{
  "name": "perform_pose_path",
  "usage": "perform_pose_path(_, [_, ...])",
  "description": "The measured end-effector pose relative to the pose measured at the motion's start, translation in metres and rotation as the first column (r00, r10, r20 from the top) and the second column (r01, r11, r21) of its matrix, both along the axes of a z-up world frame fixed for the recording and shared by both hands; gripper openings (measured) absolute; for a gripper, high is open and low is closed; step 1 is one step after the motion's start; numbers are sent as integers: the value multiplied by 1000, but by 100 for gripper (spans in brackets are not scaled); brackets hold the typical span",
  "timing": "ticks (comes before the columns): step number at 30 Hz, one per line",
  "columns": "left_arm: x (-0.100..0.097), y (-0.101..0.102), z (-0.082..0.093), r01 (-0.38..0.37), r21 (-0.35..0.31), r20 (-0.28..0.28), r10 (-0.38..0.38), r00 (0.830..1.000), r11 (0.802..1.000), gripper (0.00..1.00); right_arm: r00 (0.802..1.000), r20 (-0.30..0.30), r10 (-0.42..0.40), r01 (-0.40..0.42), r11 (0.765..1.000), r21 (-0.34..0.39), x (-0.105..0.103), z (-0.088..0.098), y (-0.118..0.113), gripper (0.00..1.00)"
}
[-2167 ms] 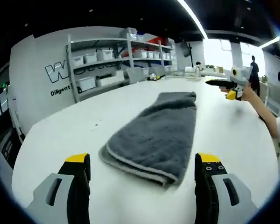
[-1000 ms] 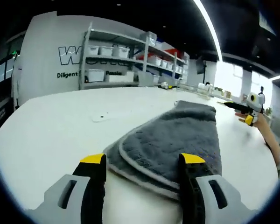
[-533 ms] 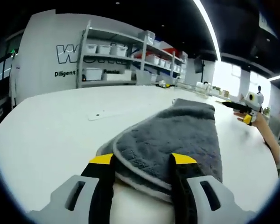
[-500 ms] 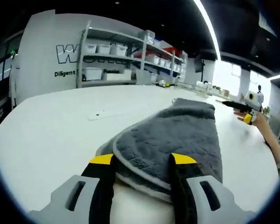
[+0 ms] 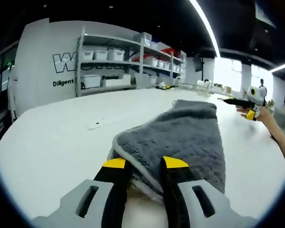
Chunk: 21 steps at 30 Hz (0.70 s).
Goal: Open the folded towel by lifting each exposed corner and separating the folded layers until the towel lies flat within the target outline without major curled edges
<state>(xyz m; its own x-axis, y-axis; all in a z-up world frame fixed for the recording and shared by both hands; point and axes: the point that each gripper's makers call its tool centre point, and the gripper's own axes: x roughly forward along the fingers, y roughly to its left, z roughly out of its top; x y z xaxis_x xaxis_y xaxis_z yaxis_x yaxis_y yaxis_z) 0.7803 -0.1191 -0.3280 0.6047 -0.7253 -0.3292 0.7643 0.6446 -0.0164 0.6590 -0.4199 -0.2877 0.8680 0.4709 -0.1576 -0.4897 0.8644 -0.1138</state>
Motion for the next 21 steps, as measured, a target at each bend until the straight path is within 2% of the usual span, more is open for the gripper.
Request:
perform_pose_path(8, [-4, -7, 15, 32, 42, 100, -36, 994, 999, 11, 1000, -5, 3, -3, 1000, -4, 0, -1, 0, 99])
perform_pose_path(17, [-12, -12, 31, 72, 45, 175, -79, 981, 996, 9, 1000, -5, -5, 5, 1000, 3, -1, 0, -2, 99])
perform_pose_path(21, [-20, -17, 38, 114, 47, 201, -121, 972, 992, 9, 1000, -9, -5, 5, 1000, 1, -1, -1, -2, 99])
